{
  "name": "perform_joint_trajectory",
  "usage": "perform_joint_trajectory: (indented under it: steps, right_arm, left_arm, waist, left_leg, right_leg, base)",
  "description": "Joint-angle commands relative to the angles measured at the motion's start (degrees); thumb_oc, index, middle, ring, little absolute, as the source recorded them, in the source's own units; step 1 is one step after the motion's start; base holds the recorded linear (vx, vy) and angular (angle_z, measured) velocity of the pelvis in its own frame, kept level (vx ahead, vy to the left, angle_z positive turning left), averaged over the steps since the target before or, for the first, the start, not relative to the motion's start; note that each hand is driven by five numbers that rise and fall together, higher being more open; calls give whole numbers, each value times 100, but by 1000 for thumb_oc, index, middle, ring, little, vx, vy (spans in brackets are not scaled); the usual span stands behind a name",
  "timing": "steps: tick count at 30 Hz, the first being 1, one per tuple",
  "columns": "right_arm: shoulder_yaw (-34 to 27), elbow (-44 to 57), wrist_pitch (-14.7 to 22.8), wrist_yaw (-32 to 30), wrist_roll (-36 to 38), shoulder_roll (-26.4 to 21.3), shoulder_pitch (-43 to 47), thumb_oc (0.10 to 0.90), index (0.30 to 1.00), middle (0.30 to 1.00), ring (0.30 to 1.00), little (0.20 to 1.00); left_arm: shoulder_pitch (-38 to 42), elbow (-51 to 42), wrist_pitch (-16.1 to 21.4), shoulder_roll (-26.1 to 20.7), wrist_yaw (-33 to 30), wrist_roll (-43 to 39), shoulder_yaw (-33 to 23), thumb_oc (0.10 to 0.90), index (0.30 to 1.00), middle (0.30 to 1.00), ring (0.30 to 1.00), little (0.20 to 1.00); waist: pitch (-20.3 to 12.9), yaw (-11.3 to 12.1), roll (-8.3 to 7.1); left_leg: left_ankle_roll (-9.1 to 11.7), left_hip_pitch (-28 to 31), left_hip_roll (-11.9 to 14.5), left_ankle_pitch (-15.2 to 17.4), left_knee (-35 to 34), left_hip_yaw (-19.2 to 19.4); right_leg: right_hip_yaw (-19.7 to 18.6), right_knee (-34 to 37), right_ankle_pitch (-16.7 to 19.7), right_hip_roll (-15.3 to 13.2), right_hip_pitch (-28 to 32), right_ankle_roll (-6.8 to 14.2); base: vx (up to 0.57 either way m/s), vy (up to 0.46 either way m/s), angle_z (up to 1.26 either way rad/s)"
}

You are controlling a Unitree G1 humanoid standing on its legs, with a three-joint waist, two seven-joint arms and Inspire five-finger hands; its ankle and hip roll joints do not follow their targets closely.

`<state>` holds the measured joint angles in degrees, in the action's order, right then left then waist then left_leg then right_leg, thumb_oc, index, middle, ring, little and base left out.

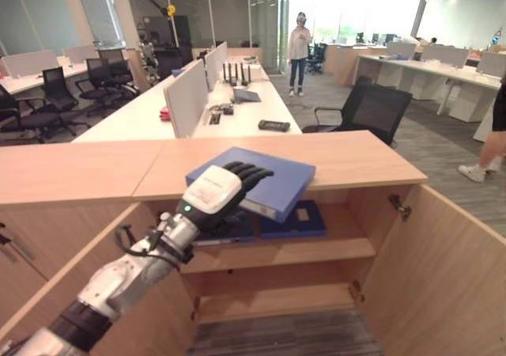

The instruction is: Put the empty folder in the office cabinet

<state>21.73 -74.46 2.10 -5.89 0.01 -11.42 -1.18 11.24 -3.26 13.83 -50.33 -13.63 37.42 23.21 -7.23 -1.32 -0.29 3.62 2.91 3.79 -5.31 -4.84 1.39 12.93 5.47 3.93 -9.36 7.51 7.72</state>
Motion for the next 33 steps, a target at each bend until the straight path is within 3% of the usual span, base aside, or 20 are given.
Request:
perform_joint_trajectory:
  steps: [1, 33]
  right_arm:
    - [318, -260, -6, -13, -235, 280, 245, 800, 900, 900, 900, 900]
    - [369, -237, -6, -39, -264, 150, 247, 800, 900, 900, 900, 900]
  left_arm:
    - [1466, 61, -97, 98, -435, -23, -216, 800, 900, 900, 900, 900]
    - [2697, 1906, -615, 287, -559, 804, 996, 800, 900, 900, 900, 900]
  waist:
    - [174, 0, -103]
    - [134, -186, -28]
  left_leg:
    - [-217, 304, -463, 865, -16, -448]
    - [-238, 359, -466, 880, -16, -350]
  right_leg:
    - [17, -47, -304, 422, -64, -84]
    - [-95, -47, -299, 421, -68, -59]
  base:
    - [0, 0, 0]
    - [0, 1, -2]
